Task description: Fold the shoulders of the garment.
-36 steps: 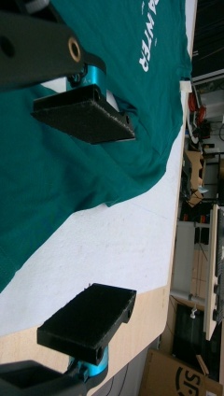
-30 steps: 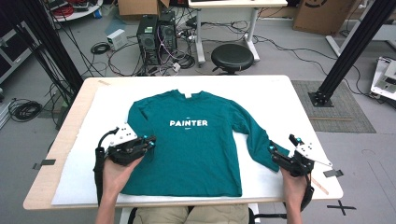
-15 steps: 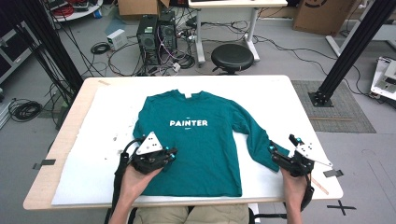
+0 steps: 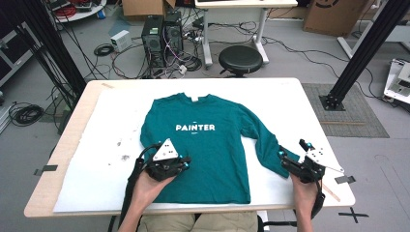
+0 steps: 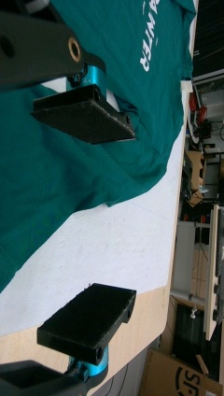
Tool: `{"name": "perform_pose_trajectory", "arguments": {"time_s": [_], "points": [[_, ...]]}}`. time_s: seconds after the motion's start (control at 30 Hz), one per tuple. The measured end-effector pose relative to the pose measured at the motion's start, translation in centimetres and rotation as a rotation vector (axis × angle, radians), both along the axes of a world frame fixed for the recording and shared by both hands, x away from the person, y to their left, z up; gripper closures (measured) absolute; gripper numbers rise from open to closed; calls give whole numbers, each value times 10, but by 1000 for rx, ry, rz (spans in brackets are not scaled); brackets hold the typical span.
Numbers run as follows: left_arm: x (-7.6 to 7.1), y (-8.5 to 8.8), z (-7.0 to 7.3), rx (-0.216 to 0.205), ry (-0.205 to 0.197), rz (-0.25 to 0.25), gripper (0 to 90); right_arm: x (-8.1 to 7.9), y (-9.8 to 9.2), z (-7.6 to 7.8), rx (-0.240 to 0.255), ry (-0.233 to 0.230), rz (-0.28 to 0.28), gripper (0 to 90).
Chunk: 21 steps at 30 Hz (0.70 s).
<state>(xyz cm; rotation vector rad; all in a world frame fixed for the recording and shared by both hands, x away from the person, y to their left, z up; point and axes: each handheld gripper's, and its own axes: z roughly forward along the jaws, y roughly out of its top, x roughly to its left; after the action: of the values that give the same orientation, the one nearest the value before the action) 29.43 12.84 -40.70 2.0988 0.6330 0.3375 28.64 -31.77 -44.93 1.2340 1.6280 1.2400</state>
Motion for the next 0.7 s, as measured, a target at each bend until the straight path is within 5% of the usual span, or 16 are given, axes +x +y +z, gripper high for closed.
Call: {"name": "perform_pose_trajectory", "arguments": {"time_s": [0.7], "points": [[-4, -12, 1, -19, 44, -88, 834, 1, 0, 0, -5, 0, 0, 206]]}}
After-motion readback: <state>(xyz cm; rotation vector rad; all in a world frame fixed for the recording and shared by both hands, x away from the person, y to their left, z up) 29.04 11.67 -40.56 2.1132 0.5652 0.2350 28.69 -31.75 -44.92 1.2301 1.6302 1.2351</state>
